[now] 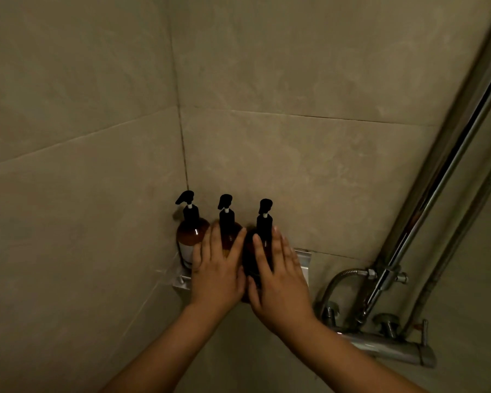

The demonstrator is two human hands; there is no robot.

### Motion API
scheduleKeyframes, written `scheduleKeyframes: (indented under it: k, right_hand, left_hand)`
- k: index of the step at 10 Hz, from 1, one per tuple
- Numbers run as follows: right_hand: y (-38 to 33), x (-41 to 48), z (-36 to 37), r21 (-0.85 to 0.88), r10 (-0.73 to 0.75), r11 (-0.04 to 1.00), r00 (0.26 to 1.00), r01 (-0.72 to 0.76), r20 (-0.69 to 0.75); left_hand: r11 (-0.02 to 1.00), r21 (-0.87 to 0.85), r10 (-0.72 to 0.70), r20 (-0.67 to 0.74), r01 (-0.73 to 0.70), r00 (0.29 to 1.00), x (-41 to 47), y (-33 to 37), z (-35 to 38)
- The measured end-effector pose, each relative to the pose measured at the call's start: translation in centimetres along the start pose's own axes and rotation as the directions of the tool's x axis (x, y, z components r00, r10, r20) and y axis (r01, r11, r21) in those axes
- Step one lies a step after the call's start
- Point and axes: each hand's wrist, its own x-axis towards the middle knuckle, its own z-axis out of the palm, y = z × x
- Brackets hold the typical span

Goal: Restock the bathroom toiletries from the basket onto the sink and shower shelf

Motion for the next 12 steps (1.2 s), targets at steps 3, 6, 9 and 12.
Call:
scheduleKeyframes:
  k: [3, 6, 9, 12]
  right_hand:
    - [-1.1, -0.1, 0.5, -0.028, 0.072, 0.997, 0.996, -0.074, -0.054]
    - [0.3, 0.2, 1.5, 0.110, -0.010, 0.994, 0.993, 0.023, -0.118]
    - [-0.2, -0.1, -1.4, 0.262, 0.020, 0.963, 0.989, -0.058, 0.143]
    - [0.8, -1.8, -12.1, -0.001, 0.336, 0.931, 0.858, -0.365, 0.388]
  left_hand:
    - [1.000, 0.000, 0.021, -0.042, -0.021, 0.999, -0.5, 0.1, 0.4]
    - [0.996, -0.036, -0.082, -0.008, 0.082, 0.997, -0.1, 0.8, 0.3]
    - [1.000, 0.019, -0.015, 0.187, 0.012, 0.982, -1.4, 0.6, -2.3]
    - [0.973, 0.200, -0.007, 0.523, -0.115, 0.852, -2.5, 5.8, -12.6]
